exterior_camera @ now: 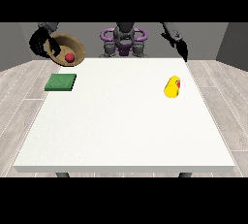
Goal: Pick the cup and pour the ball into the bowl, then pick the bowl and place it on the pad
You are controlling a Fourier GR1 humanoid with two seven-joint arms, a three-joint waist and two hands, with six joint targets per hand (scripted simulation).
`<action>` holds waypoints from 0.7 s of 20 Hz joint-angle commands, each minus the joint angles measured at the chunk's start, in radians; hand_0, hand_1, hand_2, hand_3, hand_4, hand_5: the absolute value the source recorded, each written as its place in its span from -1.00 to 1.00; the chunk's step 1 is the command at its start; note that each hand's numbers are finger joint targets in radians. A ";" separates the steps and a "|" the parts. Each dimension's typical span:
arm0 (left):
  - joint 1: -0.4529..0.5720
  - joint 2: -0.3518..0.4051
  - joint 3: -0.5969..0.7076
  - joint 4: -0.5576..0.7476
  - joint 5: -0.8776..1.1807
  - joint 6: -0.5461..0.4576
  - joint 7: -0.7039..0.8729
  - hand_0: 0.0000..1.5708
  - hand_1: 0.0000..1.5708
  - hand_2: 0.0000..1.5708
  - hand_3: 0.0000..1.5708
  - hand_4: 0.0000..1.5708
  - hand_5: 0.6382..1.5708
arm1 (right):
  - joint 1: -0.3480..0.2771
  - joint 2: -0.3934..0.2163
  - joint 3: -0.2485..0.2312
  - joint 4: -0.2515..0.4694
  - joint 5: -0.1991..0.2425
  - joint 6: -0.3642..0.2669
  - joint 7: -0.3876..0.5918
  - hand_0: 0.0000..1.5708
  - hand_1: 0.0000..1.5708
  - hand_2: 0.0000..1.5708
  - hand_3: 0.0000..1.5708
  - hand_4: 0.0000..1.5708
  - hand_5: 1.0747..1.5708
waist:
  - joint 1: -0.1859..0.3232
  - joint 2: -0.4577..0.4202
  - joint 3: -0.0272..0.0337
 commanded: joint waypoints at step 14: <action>-0.046 0.304 0.274 0.013 0.235 -0.169 -0.256 -1.00 -1.00 -1.00 -1.00 0.12 0.15 | -0.087 0.061 -0.204 0.199 0.027 -0.206 -0.245 1.00 1.00 1.00 1.00 0.78 0.97 | -0.047 0.355 0.0065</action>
